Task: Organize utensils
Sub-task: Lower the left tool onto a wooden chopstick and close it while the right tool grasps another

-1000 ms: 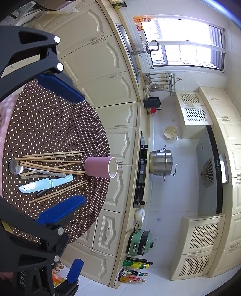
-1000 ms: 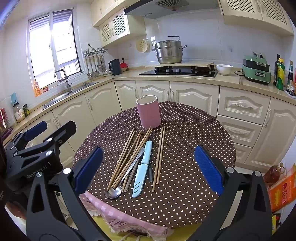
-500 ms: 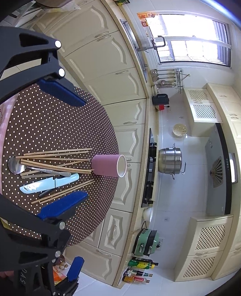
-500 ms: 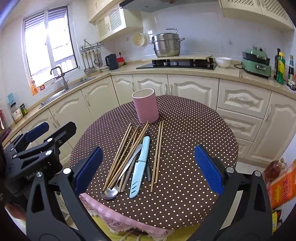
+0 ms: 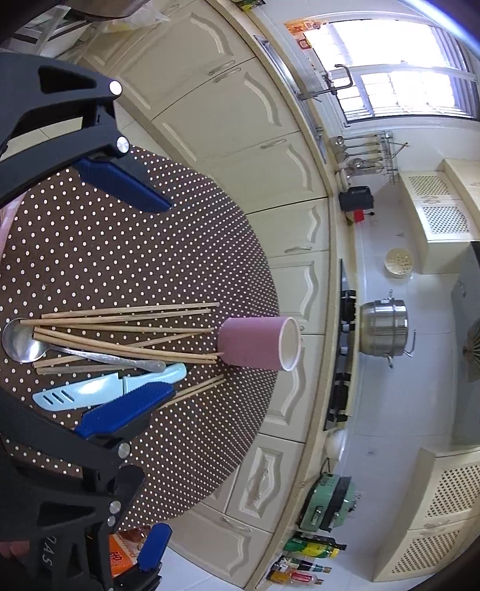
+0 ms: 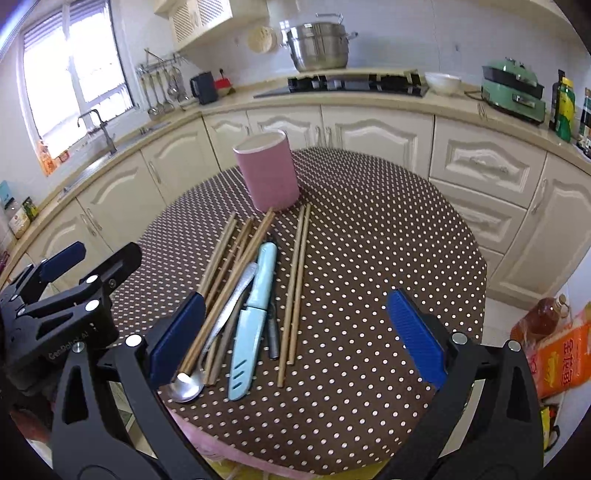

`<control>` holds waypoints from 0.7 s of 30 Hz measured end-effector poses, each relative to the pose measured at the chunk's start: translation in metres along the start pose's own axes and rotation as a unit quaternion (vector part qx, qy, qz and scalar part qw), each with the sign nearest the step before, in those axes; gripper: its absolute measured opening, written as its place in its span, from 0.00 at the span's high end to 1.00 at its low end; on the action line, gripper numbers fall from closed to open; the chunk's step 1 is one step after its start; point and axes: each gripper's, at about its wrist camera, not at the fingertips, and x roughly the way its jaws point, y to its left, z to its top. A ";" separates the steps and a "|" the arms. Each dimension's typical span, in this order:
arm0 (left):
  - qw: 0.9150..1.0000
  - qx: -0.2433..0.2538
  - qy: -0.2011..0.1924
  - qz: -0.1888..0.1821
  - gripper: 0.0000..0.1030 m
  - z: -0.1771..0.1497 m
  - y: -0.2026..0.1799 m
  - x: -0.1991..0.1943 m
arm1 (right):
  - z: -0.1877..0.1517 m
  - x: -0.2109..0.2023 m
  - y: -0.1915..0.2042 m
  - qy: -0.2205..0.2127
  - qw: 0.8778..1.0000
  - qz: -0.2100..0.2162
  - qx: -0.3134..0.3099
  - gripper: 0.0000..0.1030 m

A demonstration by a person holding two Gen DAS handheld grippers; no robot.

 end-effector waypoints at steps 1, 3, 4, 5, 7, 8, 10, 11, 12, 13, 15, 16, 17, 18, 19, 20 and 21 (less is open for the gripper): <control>1.000 0.000 0.007 -0.002 0.13 0.000 0.000 0.006 | 0.001 0.006 -0.001 0.007 1.000 -0.002 0.004 0.06; 1.000 -0.001 0.020 -0.006 0.13 0.001 0.002 0.018 | 0.003 0.016 -0.005 0.018 1.000 -0.003 0.010 0.06; 1.000 -0.002 0.024 -0.006 0.13 0.001 0.002 0.021 | 0.004 0.023 -0.006 0.025 1.000 -0.007 0.012 0.06; 1.000 -0.002 0.031 -0.006 0.13 0.001 0.003 0.029 | 0.004 0.030 -0.007 0.033 0.999 -0.013 0.012 0.06; 0.999 -0.002 0.042 -0.003 0.13 0.000 0.004 0.040 | 0.005 0.041 -0.006 0.044 0.999 -0.023 0.010 0.06; 0.999 -0.004 0.049 -0.003 0.13 -0.001 0.005 0.047 | 0.006 0.046 -0.006 0.050 0.998 -0.026 0.009 0.06; 0.998 -0.008 0.061 -0.004 0.13 -0.001 0.008 0.059 | 0.009 0.059 -0.005 0.061 0.998 -0.029 0.007 0.06; 0.998 -0.009 0.066 -0.005 0.13 -0.001 0.009 0.064 | 0.011 0.065 -0.005 0.065 0.997 -0.031 0.006 0.06; 0.997 -0.011 0.074 -0.003 0.13 -0.001 0.011 0.072 | 0.013 0.068 -0.004 0.068 0.997 -0.033 0.005 0.06; 0.997 -0.011 0.079 -0.002 0.13 -0.001 0.011 0.077 | 0.015 0.075 -0.004 0.073 0.997 -0.036 0.004 0.06; 0.996 -0.014 0.089 0.000 0.13 -0.001 0.014 0.087 | 0.019 0.087 -0.005 0.080 0.996 -0.044 0.004 0.06; 0.995 -0.016 0.096 0.000 0.13 -0.001 0.016 0.093 | 0.021 0.091 -0.006 0.083 0.995 -0.048 0.004 0.06; 0.995 -0.018 0.100 0.000 0.13 0.000 0.018 0.096 | 0.023 0.097 -0.008 0.087 0.995 -0.053 0.006 0.06; 0.994 -0.020 0.105 0.000 0.13 0.000 0.020 0.102 | 0.026 0.101 -0.009 0.090 0.994 -0.059 0.006 0.06; 0.994 -0.022 0.110 0.002 0.13 0.001 0.021 0.108 | 0.027 0.105 -0.010 0.092 0.994 -0.064 0.006 0.06; 0.993 -0.023 0.114 0.004 0.13 0.001 0.023 0.112 | 0.029 0.110 -0.012 0.094 0.993 -0.073 0.006 0.06; 0.993 -0.024 0.118 0.005 0.13 0.002 0.024 0.117 | 0.031 0.114 -0.013 0.095 0.992 -0.078 0.006 0.06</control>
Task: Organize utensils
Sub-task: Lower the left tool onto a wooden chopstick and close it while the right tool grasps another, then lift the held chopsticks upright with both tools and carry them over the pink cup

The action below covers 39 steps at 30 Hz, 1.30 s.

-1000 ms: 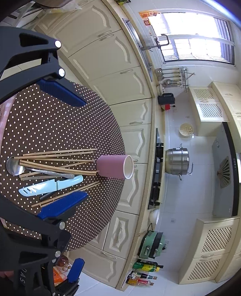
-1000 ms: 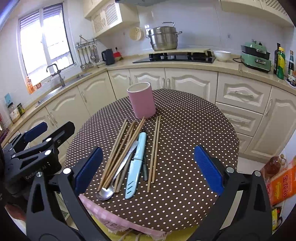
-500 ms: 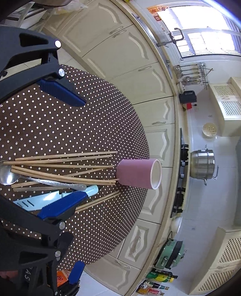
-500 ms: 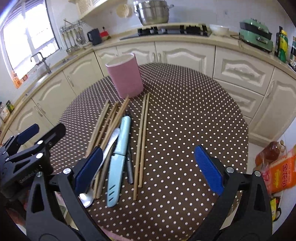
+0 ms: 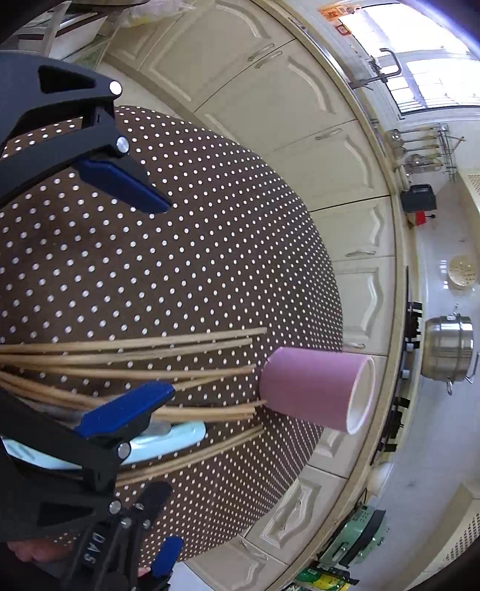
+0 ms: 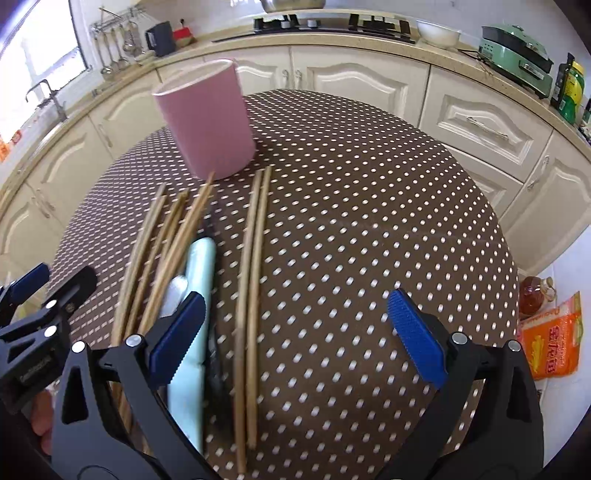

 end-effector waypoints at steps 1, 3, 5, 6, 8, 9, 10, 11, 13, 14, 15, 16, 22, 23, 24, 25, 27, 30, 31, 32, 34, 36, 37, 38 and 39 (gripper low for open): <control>1.000 -0.001 0.003 0.001 0.13 0.001 0.001 0.004 | 0.003 0.005 -0.002 0.004 1.000 -0.005 0.003 0.06; 1.000 -0.002 0.012 0.003 0.13 0.004 0.003 0.012 | 0.009 0.015 -0.006 0.013 1.000 -0.013 0.010 0.06; 1.000 -0.004 0.020 0.001 0.13 0.006 0.005 0.019 | 0.012 0.021 -0.007 0.017 1.000 -0.018 0.013 0.06; 1.000 -0.006 0.027 0.001 0.13 0.008 0.006 0.024 | 0.015 0.026 -0.008 0.020 0.999 -0.023 0.014 0.06; 0.999 -0.010 0.034 0.001 0.13 0.010 0.009 0.031 | 0.018 0.034 -0.008 0.027 0.999 -0.032 0.014 0.06; 0.999 -0.012 0.038 0.001 0.13 0.011 0.010 0.034 | 0.020 0.036 -0.008 0.029 0.999 -0.032 0.014 0.06; 0.999 -0.013 0.040 0.001 0.13 0.012 0.010 0.037 | 0.021 0.039 -0.008 0.032 0.999 -0.028 0.013 0.06; 0.999 -0.015 0.044 0.001 0.13 0.013 0.011 0.040 | 0.023 0.042 -0.008 0.036 0.999 -0.023 0.013 0.06; 0.999 -0.018 0.050 0.000 0.13 0.014 0.013 0.046 | 0.027 0.047 -0.007 0.038 0.999 -0.023 0.010 0.06; 0.998 -0.018 0.054 0.000 0.13 0.015 0.013 0.049 | 0.028 0.049 -0.007 0.038 0.999 -0.025 0.007 0.06; 0.998 -0.018 0.057 0.000 0.13 0.015 0.014 0.051 | 0.030 0.051 -0.005 0.038 0.999 -0.027 0.005 0.06; 0.998 -0.016 0.060 0.001 0.13 0.017 0.013 0.054 | 0.032 0.053 -0.003 0.037 0.999 -0.029 0.004 0.06; 0.997 -0.014 0.074 -0.004 0.13 0.025 0.013 0.068 | 0.043 0.065 0.000 0.033 0.998 -0.047 0.001 0.06; 0.997 -0.013 0.076 -0.001 0.13 0.026 0.012 0.070 | 0.045 0.066 0.000 0.031 0.998 -0.049 0.000 0.06; 0.997 -0.012 0.078 0.004 0.13 0.028 0.011 0.073 | 0.047 0.067 0.000 0.028 0.998 -0.049 -0.001 0.07; 0.997 -0.010 0.080 0.012 0.13 0.030 0.010 0.076 | 0.048 0.067 0.000 0.027 0.998 -0.048 -0.001 0.08; 0.996 -0.013 0.081 0.016 0.13 0.035 0.009 0.081 | 0.051 0.069 0.000 0.023 0.999 -0.046 -0.001 0.12; 0.996 -0.018 0.079 0.021 0.13 0.041 0.009 0.086 | 0.053 0.069 0.005 0.013 0.999 -0.046 -0.009 0.22; 0.997 -0.022 0.076 0.019 0.14 0.045 0.008 0.089 | 0.054 0.068 0.007 0.009 0.999 -0.042 -0.013 0.25; 0.997 -0.027 0.072 0.015 0.21 0.048 0.007 0.092 | 0.053 0.067 0.010 0.006 0.999 -0.037 -0.016 0.32; 0.998 -0.024 0.056 0.022 0.44 0.055 0.005 0.094 | 0.051 0.063 0.014 -0.001 0.999 -0.031 -0.023 0.48; 0.998 -0.027 0.052 0.014 0.82 0.058 0.005 0.094 | 0.049 0.060 0.019 -0.008 0.999 -0.020 -0.032 0.76; 0.998 -0.027 0.048 0.015 0.89 0.059 0.005 0.096 | 0.047 0.059 0.019 -0.008 0.999 -0.017 -0.034 0.82; 0.998 -0.028 0.046 0.016 0.93 0.059 0.006 0.096 | 0.047 0.058 0.018 -0.008 0.999 -0.007 -0.032 0.92; 0.998 -0.032 0.045 0.008 0.94 0.060 0.008 0.097 | 0.046 0.057 0.017 -0.008 1.000 -0.002 -0.028 0.93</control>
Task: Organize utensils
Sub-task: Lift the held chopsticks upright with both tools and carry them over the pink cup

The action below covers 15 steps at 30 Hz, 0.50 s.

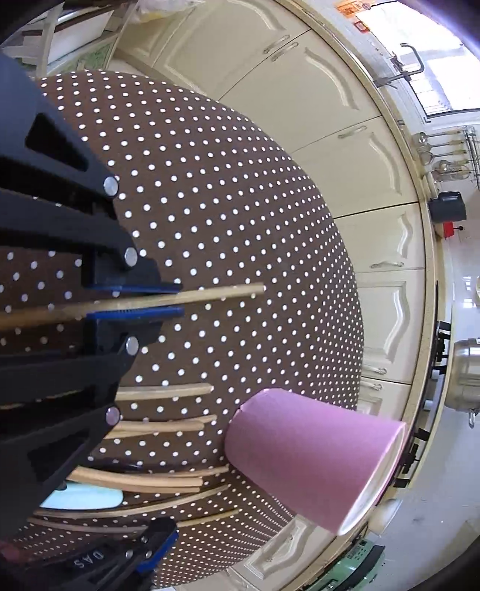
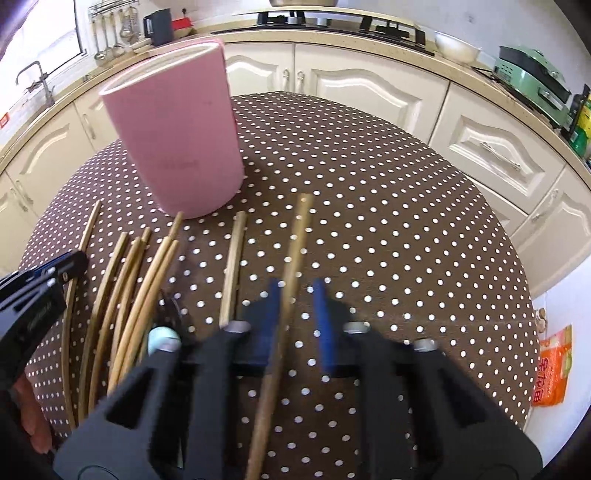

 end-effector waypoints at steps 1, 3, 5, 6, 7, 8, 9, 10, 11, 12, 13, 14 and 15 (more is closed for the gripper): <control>1.000 -0.005 0.001 -0.007 0.94 0.000 0.002 0.000 | -0.001 -0.001 -0.002 0.001 1.000 0.008 0.008 0.94; 1.000 -0.013 0.004 -0.020 0.94 0.000 0.007 0.000 | -0.001 -0.004 -0.007 0.003 1.000 0.016 0.020 0.94; 0.999 -0.020 0.008 -0.025 0.94 -0.003 0.011 -0.003 | -0.003 -0.013 -0.009 -0.009 1.000 -0.005 0.027 0.94; 0.999 -0.024 0.011 -0.032 0.94 -0.001 0.013 -0.003 | -0.004 -0.018 -0.011 -0.017 0.999 -0.006 0.030 0.94; 0.999 -0.026 0.011 -0.038 0.94 -0.004 0.015 -0.005 | -0.004 -0.022 -0.013 -0.021 0.999 0.000 0.035 0.94; 0.999 -0.027 0.010 -0.041 0.94 -0.005 0.015 -0.008 | -0.005 -0.027 -0.014 -0.023 0.999 0.008 0.039 0.94; 0.999 -0.027 0.006 -0.042 0.94 -0.008 0.014 -0.012 | -0.005 -0.030 -0.014 -0.026 0.999 0.010 0.040 0.94; 0.999 -0.026 0.000 -0.043 0.94 -0.009 0.013 -0.016 | -0.006 -0.033 -0.014 -0.029 0.999 0.007 0.039 0.94; 0.999 -0.026 -0.007 -0.043 0.94 -0.011 0.012 -0.021 | -0.008 -0.037 -0.014 -0.032 0.999 0.002 0.039 0.94; 0.999 -0.026 -0.010 -0.044 0.94 -0.012 0.013 -0.025 | -0.008 -0.038 -0.015 -0.032 0.999 0.005 0.041 0.94; 0.998 -0.027 -0.016 -0.047 0.94 -0.012 0.013 -0.030 | -0.009 -0.041 -0.015 -0.031 0.998 0.015 0.047 0.94; 0.998 -0.029 -0.020 -0.051 0.94 -0.013 0.015 -0.034 | -0.008 -0.043 -0.017 -0.031 0.998 0.021 0.051 0.94; 0.998 -0.029 -0.025 -0.055 0.94 -0.014 0.015 -0.039 | -0.008 -0.049 -0.017 -0.036 0.998 0.026 0.055 0.94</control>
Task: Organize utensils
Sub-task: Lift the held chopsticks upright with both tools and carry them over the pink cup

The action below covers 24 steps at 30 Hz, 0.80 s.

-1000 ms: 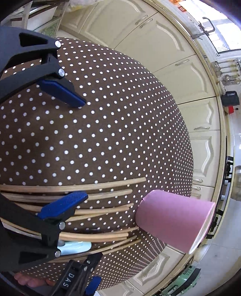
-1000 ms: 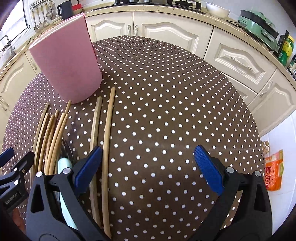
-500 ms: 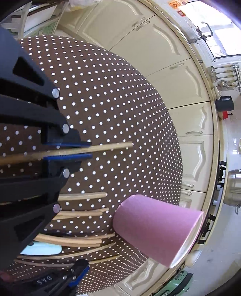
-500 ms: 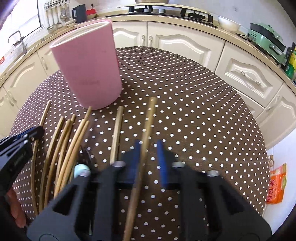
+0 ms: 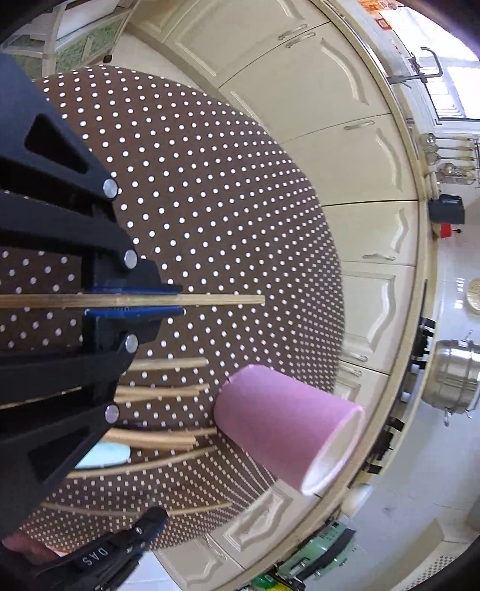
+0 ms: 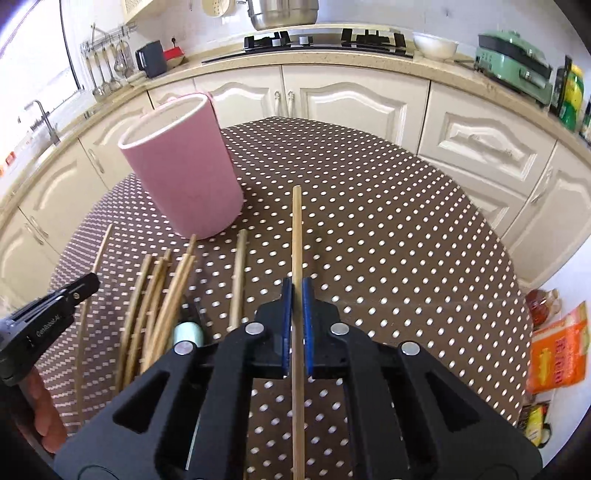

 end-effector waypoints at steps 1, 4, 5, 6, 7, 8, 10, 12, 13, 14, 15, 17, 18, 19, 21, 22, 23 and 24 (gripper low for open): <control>1.000 0.000 -0.006 -0.004 0.94 0.000 -0.001 -0.005 | 0.000 -0.005 0.001 -0.008 1.000 -0.001 0.001 0.94; 1.000 0.004 -0.026 -0.002 0.94 0.000 -0.005 -0.019 | 0.003 -0.017 0.003 -0.022 1.000 0.015 0.009 0.94; 0.999 0.003 -0.033 -0.001 0.94 0.001 -0.007 -0.024 | 0.003 -0.022 0.003 -0.026 0.999 0.024 0.014 0.94; 0.999 0.001 -0.039 -0.003 0.94 0.002 -0.007 -0.028 | 0.004 -0.025 0.004 -0.030 0.999 0.026 0.014 0.94; 0.999 0.000 -0.045 -0.009 0.94 0.002 -0.007 -0.033 | 0.005 -0.030 0.007 -0.039 0.999 0.023 0.011 0.94; 0.998 0.000 -0.054 -0.017 0.94 0.003 -0.008 -0.040 | 0.007 -0.035 0.009 -0.047 0.999 0.020 0.006 0.94; 0.997 0.002 -0.069 -0.020 0.94 0.005 -0.008 -0.052 | 0.010 -0.043 0.011 -0.052 0.998 0.030 0.002 0.94; 0.996 0.003 -0.086 -0.022 0.94 0.010 -0.010 -0.062 | 0.012 -0.051 0.013 -0.060 0.998 0.035 -0.003 0.94; 0.996 0.004 -0.091 -0.024 0.94 0.011 -0.010 -0.067 | 0.014 -0.056 0.016 -0.068 0.997 0.027 -0.009 0.94; 0.995 0.005 -0.098 -0.028 0.94 0.012 -0.011 -0.073 | 0.015 -0.061 0.018 -0.080 0.997 0.014 -0.014 0.94; 0.994 0.005 -0.103 -0.032 0.94 0.015 -0.012 -0.076 | 0.016 -0.063 0.020 -0.086 0.996 0.008 -0.014 0.94; 0.993 0.005 -0.114 -0.037 0.94 0.018 -0.014 -0.083 | 0.020 -0.068 0.020 -0.093 0.996 0.012 -0.012 0.94; 0.992 0.005 -0.120 -0.039 0.94 0.020 -0.016 -0.087 | 0.022 -0.070 0.022 -0.094 0.995 0.017 -0.013 0.94; 0.992 0.005 -0.123 -0.040 0.94 0.021 -0.018 -0.089 | 0.024 -0.073 0.023 -0.098 0.995 0.020 -0.014 0.94; 0.990 0.007 -0.132 -0.048 0.94 0.025 -0.020 -0.095 | 0.028 -0.078 0.026 -0.110 0.994 0.016 -0.016 0.94; 0.989 0.007 -0.137 -0.051 0.94 0.027 -0.022 -0.098 | 0.029 -0.081 0.028 -0.116 0.993 0.015 -0.017 0.94; 0.989 0.008 -0.141 -0.051 0.94 0.027 -0.023 -0.100 | 0.032 -0.085 0.030 -0.124 0.992 0.016 -0.016 0.94; 0.988 0.009 -0.146 -0.053 0.94 0.029 -0.024 -0.102 | 0.034 -0.088 0.031 -0.128 0.992 0.017 -0.016 0.94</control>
